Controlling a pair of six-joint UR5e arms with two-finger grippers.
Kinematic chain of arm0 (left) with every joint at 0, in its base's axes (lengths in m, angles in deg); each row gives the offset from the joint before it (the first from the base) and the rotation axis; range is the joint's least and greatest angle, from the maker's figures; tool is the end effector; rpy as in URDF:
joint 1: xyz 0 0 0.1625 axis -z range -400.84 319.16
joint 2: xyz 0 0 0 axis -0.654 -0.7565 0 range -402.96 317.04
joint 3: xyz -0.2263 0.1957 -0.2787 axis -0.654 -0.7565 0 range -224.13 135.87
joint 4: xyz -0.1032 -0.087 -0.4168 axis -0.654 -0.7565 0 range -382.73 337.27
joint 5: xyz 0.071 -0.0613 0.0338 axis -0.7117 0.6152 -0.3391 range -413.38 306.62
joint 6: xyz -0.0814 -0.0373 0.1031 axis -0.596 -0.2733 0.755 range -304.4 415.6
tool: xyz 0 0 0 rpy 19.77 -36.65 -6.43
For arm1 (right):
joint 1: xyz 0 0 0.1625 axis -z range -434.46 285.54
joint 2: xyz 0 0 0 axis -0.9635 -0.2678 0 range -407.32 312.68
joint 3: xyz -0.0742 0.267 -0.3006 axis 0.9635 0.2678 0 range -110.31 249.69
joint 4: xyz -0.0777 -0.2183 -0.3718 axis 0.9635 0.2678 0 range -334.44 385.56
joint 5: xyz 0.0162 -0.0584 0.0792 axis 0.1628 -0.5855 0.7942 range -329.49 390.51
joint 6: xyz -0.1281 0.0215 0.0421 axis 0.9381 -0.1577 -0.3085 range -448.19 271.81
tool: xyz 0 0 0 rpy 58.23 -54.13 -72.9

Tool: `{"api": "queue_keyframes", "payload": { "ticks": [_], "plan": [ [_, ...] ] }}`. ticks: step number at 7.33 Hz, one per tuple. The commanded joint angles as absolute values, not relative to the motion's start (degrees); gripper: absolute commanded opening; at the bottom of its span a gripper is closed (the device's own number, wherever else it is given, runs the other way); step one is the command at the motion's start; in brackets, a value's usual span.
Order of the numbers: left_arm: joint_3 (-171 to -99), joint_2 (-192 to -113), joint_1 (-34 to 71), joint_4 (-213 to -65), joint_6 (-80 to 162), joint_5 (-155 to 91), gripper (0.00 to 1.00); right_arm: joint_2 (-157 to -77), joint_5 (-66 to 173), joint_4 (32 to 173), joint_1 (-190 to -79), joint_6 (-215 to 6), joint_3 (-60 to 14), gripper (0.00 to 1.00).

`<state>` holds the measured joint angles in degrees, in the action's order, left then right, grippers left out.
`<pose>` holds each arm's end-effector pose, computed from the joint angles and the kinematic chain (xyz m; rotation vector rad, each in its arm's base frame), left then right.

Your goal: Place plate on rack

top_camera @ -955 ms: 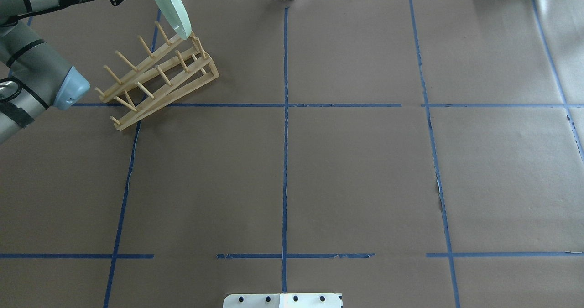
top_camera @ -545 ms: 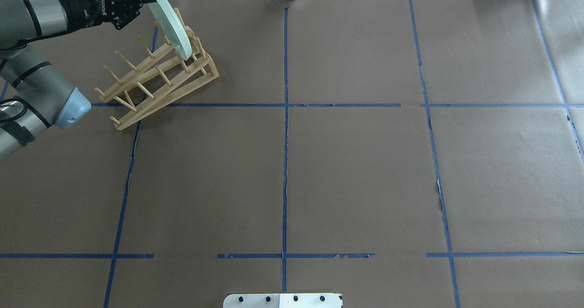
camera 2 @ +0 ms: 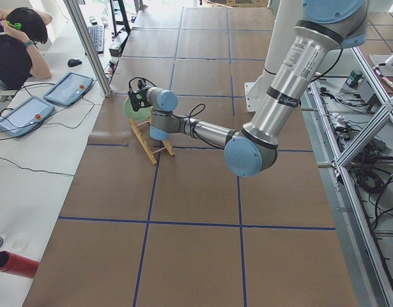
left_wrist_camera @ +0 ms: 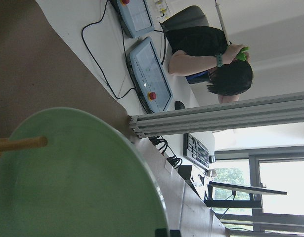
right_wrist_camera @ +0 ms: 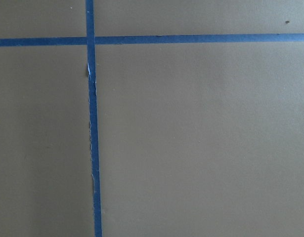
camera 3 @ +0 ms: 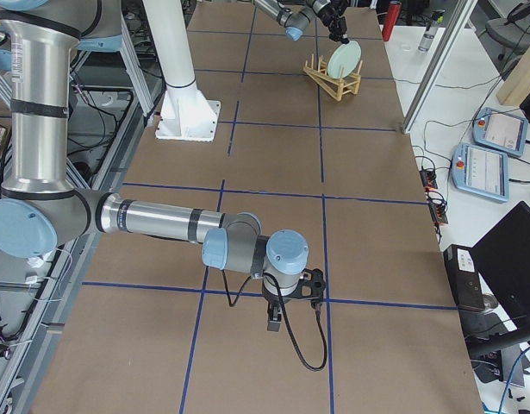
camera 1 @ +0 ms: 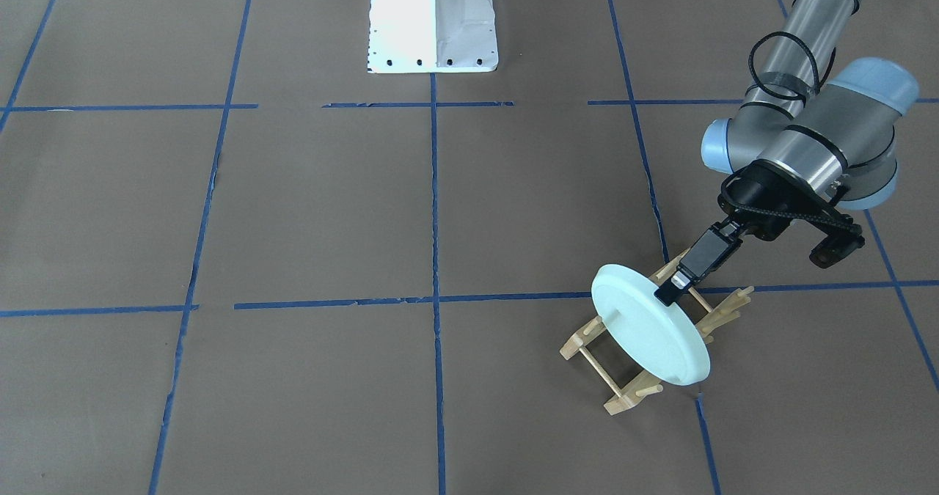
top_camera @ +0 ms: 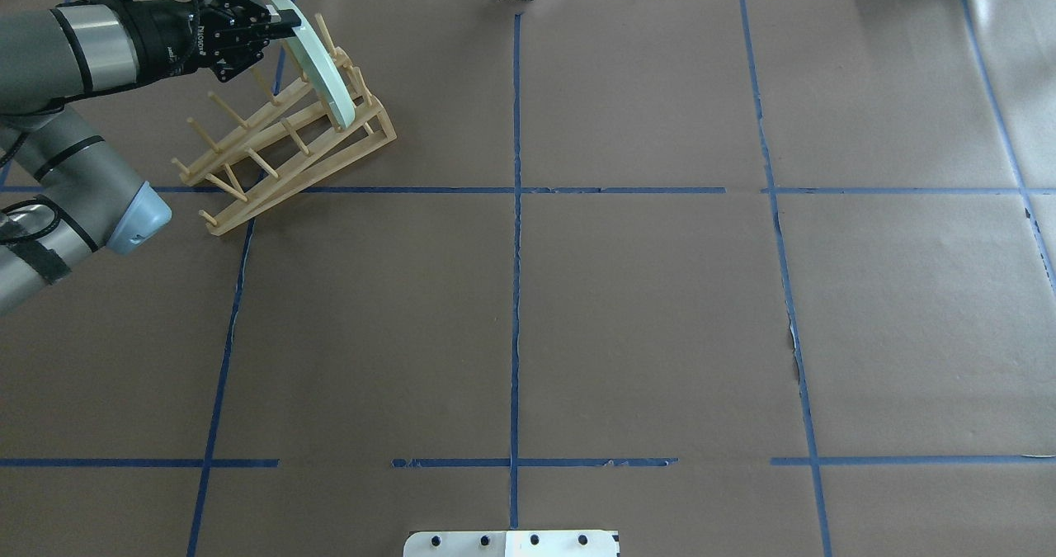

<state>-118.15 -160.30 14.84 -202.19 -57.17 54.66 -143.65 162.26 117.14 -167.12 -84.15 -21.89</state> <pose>0.3228 -0.6341 0.3213 0.2819 1.7841 -0.7163 0.0636 -0.4563 0.7156 -0.0629 -0.7329 0.0170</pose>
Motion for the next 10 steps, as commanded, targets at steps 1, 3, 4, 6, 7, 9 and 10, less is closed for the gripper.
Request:
{"api": "queue_keyframes", "payload": {
  "ticks": [1,3,4,6,7,9,10],
  "plan": [
    [-118.22,-160.3,14.79,-201.59,-57.6,53.15,1.0,-143.65,162.26,117.14,-167.1,-84.15,-21.97,1.0],
    [-118.31,-160.3,15.49,-200.54,-57.17,53.49,1.0,-143.65,162.26,117.14,-167.19,-84.15,-21.89,1.0],
    [-118.66,-159.34,15.85,-197.4,-55.86,56.98,1.0,-143.65,162.26,117.14,-167.19,-84.15,-21.97,1.0],
    [-124.5,-155.76,17.86,-180.5,-41.16,67.18,1.0,-143.65,162.26,117.14,-167.19,-84.15,-21.97,1.0],
    [-130.29,-152.42,18.83,-167.88,-31.69,68.6,1.0,-143.65,162.26,117.14,-167.1,-84.15,-21.89,1.0],
    [-139.71,-149.15,20.59,-142.38,-11.47,68.7,1.0,-143.65,162.26,117.14,-167.19,-84.15,-21.98,1.0],
    [-143.41,-148.27,21.81,-131.3,-3.11,68.61,1.0,-143.65,162.26,117.14,-167.1,-84.23,-21.98,1.0]
  ]
}}
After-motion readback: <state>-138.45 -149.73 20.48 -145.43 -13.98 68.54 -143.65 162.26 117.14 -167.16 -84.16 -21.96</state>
